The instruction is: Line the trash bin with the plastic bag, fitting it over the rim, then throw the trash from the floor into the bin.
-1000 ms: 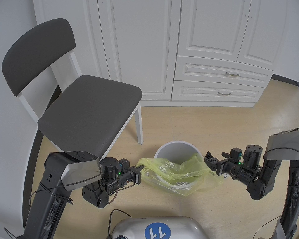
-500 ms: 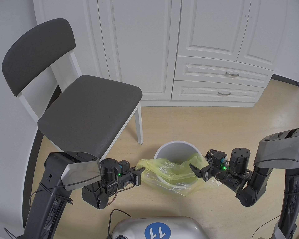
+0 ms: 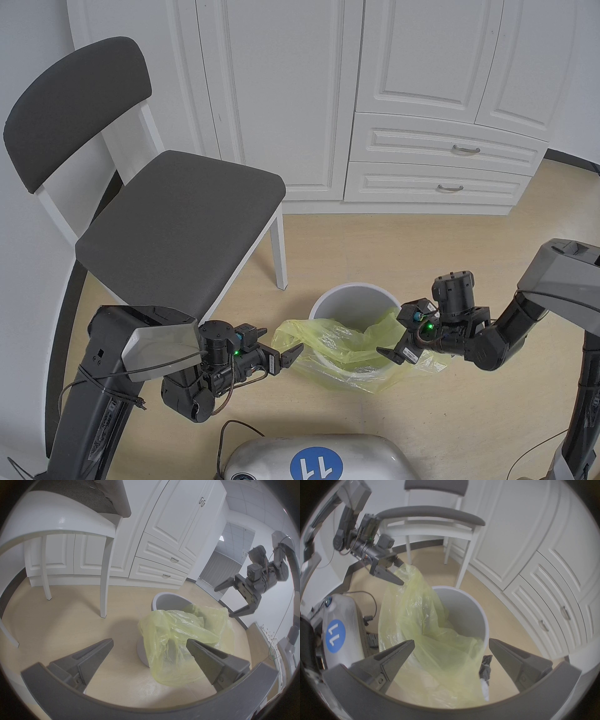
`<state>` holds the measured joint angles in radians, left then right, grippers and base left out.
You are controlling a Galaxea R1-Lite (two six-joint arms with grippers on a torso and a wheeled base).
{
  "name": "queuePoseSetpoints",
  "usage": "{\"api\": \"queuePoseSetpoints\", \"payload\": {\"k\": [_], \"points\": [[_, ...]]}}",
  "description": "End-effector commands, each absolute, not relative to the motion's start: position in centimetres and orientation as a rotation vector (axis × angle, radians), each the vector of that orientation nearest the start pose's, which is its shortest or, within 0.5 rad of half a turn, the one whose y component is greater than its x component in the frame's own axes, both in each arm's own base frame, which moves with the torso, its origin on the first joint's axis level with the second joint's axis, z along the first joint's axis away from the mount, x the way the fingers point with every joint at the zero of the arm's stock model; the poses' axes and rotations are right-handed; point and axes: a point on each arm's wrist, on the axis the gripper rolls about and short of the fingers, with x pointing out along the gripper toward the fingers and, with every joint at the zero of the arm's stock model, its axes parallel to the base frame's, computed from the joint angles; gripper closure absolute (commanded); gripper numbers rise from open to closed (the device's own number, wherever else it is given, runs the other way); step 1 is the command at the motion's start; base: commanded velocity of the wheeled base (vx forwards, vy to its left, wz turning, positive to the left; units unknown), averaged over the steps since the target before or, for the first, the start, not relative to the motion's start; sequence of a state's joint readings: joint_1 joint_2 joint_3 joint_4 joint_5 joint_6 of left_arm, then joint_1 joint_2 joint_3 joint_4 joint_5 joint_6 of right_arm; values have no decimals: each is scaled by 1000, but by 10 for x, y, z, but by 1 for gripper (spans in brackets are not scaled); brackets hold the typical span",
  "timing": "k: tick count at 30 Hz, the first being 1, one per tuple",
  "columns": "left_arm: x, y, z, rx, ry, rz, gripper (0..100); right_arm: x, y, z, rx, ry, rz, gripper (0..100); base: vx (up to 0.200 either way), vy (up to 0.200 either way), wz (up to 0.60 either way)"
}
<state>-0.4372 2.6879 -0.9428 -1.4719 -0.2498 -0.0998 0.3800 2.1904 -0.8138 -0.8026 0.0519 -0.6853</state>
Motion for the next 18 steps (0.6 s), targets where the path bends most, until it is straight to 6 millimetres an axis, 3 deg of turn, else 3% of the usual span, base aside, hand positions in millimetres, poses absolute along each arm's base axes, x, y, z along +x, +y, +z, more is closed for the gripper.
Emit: {"api": "queuePoseSetpoints", "payload": {"k": [1, 6, 18], "points": [[370, -177, -79, -71, 303, -664, 0, 364, 137, 60, -828, 337, 616, 0, 0, 0, 0], [369, -177, -80, -70, 305, -666, 0, 365, 136, 53, -835, 387, 635, 0, 0, 0, 0], [369, -177, -81, -70, 306, -666, 0, 358, 138, 11, -856, 509, 692, 0, 0, 0, 0]]}}
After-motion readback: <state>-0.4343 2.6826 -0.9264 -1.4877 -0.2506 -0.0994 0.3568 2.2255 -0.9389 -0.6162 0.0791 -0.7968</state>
